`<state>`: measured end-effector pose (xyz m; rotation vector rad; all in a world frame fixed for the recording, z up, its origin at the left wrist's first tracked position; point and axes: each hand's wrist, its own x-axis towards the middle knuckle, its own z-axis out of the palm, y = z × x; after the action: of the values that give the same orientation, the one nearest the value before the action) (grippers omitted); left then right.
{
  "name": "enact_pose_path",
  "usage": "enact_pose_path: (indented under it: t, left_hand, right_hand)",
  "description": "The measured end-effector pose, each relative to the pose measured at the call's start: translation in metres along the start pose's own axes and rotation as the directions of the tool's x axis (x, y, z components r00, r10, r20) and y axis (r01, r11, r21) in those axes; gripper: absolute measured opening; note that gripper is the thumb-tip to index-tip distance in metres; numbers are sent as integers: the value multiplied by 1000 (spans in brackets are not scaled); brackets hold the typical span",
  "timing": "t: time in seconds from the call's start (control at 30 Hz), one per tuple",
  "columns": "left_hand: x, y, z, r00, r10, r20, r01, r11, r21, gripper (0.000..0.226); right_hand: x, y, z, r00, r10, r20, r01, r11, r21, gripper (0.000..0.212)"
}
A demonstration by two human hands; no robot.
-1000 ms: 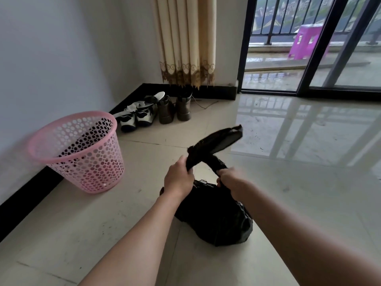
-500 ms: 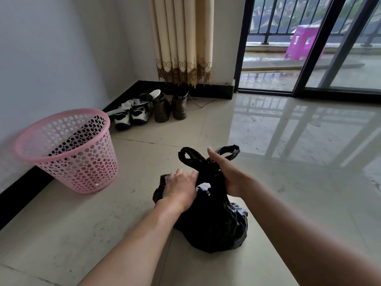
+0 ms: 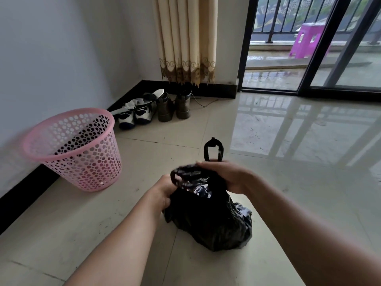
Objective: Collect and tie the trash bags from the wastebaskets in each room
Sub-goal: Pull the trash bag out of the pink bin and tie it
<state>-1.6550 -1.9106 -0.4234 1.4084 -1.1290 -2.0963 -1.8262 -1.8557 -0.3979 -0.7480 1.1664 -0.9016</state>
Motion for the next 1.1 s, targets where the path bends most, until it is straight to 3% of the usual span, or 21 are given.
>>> enact_pose_path:
  t: [0.07, 0.17, 0.27, 0.37, 0.43, 0.5, 0.57, 0.63, 0.7, 0.73, 0.87, 0.97, 1.03, 1.1]
  left_hand:
    - [-3, 6, 0, 998, -57, 11, 57, 997, -59, 16]
    - [-3, 10, -1, 998, -59, 23, 60, 998, -23, 13]
    - [-1, 10, -6, 1000, 5, 31, -5, 1000, -2, 9]
    - [-3, 11, -8, 982, 40, 184, -38, 999, -15, 8]
    - [-6, 12, -5, 957, 39, 287, -43, 999, 7, 14]
    - [-4, 12, 0, 962, 37, 269, -63, 994, 87, 23]
    - [0, 10, 6, 989, 74, 130, -97, 978, 186, 20]
    - [3, 8, 9, 984, 159, -75, -126, 934, 333, 4]
    - [8, 7, 8, 941, 248, -229, -120, 880, 460, 15]
    - [8, 7, 7, 936, 244, -253, -112, 890, 443, 15]
    - [0, 15, 8, 991, 79, -106, -66, 990, 123, 10]
    - [-7, 22, 4, 998, 7, 63, -19, 981, 195, 16]
    - [-11, 25, 5, 992, -27, 122, -10, 955, 295, 24]
    - [-11, 25, 8, 986, -80, 146, 35, 959, 282, 31]
  right_hand:
    - [1, 2, 0, 1000, -13, -20, 9, 977, -211, 8]
    - [7, 9, -2, 979, -86, -182, -16, 868, -497, 16]
    - [12, 14, -7, 925, -211, -317, -20, 804, -594, 19]
    - [13, 15, -13, 806, -342, -482, -97, 728, -678, 13]
    - [11, 15, -12, 721, -425, -547, -132, 692, -710, 15]
    - [10, 16, -8, 678, -480, -557, -105, 687, -719, 14]
    - [10, 16, -5, 667, -485, -565, -67, 716, -695, 13]
    - [10, 14, -4, 680, -469, -564, -7, 765, -644, 10]
    - [10, 13, -3, 695, -467, -546, 52, 791, -610, 13]
    - [10, 13, -2, 700, -472, -537, 68, 792, -607, 15]
    - [12, 14, 0, 665, -555, -499, 69, 711, -700, 10]
    - [12, 13, 1, 603, -615, -508, 76, 679, -731, 12]
    - [12, 11, 1, 572, -616, -541, 99, 707, -700, 13]
    - [12, 10, 2, 565, -600, -566, 116, 737, -666, 7]
